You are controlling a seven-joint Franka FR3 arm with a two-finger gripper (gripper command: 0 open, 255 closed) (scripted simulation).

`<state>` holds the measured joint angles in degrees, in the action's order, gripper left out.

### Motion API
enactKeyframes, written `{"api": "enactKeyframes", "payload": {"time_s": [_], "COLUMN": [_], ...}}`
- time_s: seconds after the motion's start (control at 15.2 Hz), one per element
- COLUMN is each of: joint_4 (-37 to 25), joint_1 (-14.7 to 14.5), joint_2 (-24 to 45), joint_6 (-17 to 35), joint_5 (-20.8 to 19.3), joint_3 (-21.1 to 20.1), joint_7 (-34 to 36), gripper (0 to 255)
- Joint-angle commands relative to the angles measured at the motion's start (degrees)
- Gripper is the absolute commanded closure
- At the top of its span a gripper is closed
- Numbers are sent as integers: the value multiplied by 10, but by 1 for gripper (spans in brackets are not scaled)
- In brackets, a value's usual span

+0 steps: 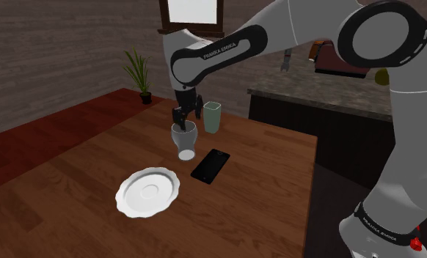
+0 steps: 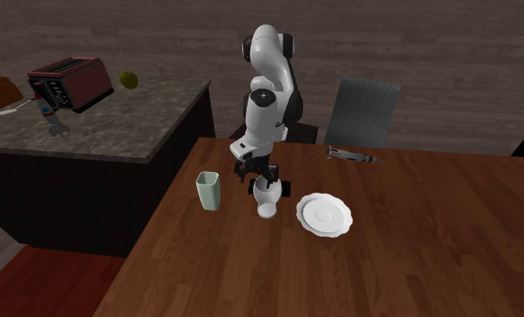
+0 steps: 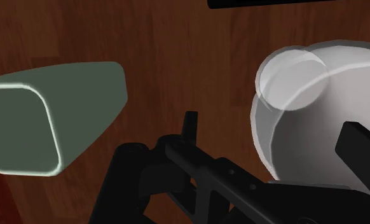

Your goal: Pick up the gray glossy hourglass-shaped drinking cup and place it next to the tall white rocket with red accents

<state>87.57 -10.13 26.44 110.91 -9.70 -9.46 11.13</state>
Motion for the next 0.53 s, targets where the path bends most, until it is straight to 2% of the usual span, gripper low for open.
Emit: {"api": "enactKeyframes", "payload": {"time_s": [0.0,0.46], "joint_4": [11,18], "joint_1": [1,1], "joint_2": [3,7], "joint_6": [14,25], "joint_5": [-1,-2], "joint_3": [1,1], "joint_7": [1,2], "gripper": [0,0]}}
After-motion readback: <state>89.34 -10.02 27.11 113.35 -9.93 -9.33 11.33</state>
